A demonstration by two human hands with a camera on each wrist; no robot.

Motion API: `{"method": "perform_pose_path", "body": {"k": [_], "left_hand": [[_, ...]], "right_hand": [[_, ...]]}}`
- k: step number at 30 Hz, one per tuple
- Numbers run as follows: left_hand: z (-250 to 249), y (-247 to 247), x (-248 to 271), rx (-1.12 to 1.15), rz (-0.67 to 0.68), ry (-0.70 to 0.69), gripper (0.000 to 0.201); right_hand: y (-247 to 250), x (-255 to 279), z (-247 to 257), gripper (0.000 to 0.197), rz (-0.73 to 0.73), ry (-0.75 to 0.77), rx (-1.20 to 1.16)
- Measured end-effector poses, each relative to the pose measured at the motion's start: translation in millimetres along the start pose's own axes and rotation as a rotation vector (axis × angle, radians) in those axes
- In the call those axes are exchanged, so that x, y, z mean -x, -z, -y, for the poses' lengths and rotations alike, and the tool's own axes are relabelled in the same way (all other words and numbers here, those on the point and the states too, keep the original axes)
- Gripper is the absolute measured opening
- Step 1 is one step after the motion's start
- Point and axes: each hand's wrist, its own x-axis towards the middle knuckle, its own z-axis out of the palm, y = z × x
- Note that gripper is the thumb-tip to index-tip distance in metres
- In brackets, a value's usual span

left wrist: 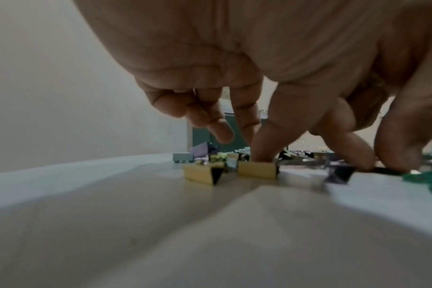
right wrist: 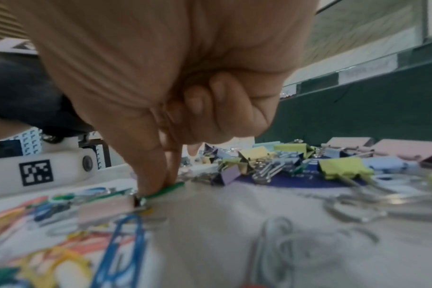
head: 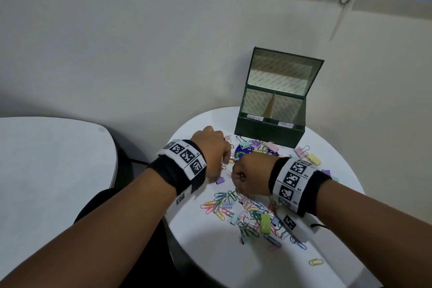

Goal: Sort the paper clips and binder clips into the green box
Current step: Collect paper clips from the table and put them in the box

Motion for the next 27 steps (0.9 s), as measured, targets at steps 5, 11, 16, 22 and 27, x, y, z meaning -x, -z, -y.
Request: {"method": "perform_pose_path", "body": {"k": [5, 11, 16, 22, 27], "left_hand": [[-2, 0, -1, 0.063, -0.013, -0.025, 0.032], [-9, 3, -1, -0.052, -0.007, -0.163, 0.024], [-10, -5, -1, -0.092, -0.078, -0.235, 0.013], [-8, -4, 9, 0.227, -0.118, -0.27, 0.006], [-9, 0, 12, 0.283, 0.033, -0.301, 0.027]], "right_hand": [[-1, 6, -10, 0.012, -0.036, -0.011, 0.022], [-1, 8, -14, 0.019, 0.024, 0.021, 0.056], [3, 14, -22, 0.01, -0.052, -0.031, -0.121], [25, 43, -63, 0.012, -0.187, -0.047, -1.803], [49, 35, -100, 0.009, -0.437, -0.191, -2.01]]}}
